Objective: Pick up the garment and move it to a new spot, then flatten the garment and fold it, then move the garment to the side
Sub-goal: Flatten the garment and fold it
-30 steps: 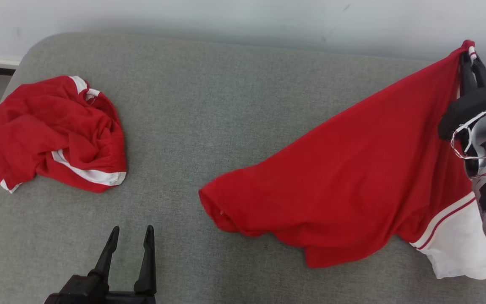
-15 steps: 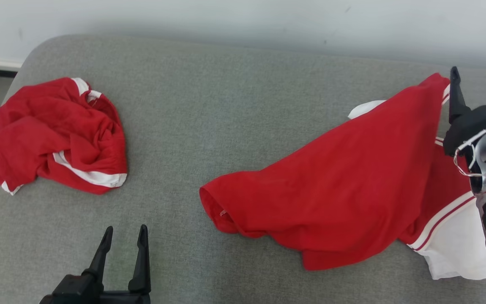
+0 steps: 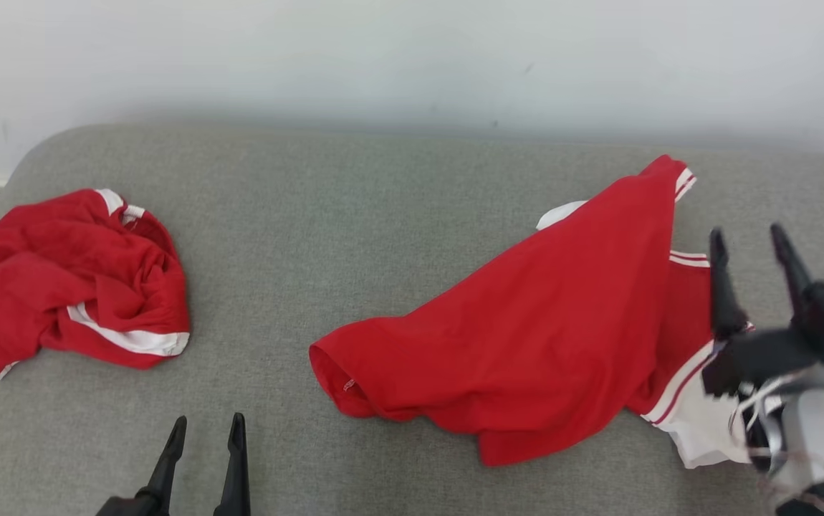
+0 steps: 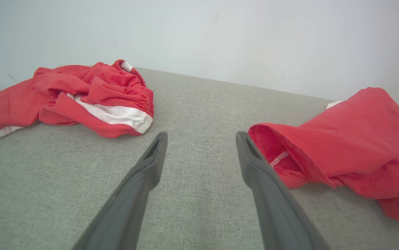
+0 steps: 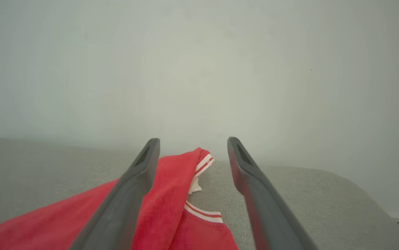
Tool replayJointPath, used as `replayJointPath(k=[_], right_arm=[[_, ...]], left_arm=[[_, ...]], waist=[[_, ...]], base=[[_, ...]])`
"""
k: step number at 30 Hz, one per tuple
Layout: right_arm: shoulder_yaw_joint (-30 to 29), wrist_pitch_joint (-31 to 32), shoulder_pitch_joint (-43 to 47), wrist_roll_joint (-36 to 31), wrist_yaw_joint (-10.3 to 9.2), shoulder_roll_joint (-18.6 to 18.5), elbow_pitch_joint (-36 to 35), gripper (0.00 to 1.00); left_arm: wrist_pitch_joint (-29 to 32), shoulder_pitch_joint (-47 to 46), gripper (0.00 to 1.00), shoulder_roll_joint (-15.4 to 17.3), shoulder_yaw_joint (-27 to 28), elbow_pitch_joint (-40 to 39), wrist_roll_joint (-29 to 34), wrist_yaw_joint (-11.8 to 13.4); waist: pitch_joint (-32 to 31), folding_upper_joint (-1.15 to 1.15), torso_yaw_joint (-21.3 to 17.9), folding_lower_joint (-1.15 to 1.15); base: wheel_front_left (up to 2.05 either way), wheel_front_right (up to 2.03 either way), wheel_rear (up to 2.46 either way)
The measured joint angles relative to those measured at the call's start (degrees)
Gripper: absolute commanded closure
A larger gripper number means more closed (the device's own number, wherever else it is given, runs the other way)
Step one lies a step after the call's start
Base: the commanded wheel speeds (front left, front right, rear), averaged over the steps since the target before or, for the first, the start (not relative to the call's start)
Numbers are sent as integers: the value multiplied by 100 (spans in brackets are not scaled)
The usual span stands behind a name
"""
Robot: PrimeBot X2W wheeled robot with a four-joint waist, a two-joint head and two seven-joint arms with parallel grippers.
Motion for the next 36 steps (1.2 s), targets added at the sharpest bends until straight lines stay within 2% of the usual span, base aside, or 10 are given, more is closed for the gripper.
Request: replayJointPath(k=[7, 16, 22, 32, 36], right_arm=[[424, 0, 1356, 237, 0, 271, -1278, 0], [517, 0, 2725, 246, 0, 820, -2323, 0], [549, 0, 3101, 231, 0, 982, -2364, 0], [699, 0, 3006, 230, 0, 1060, -2272, 0], [773, 0, 2877, 278, 0, 1061, -2259, 0]], left_arm=[[0, 107, 0, -2, -11, -32, 2, 0], [0, 213, 0, 0, -19, -48, 2, 0], [0, 214, 0, 0, -113, -49, 2, 0], [0, -161, 0, -4, -1028, 267, -42, 0], [0, -427, 0, -7, -1140, 572, -172, 0]], waist=[[-185, 0, -145, 0], [-350, -1, -243, 0], [-334, 0, -351, 0], [-195, 0, -545, 1], [-121, 0, -692, 1]], base=[[0, 0, 0], [0, 0, 0], [0, 0, 0], [0, 0, 0], [0, 0, 0]])
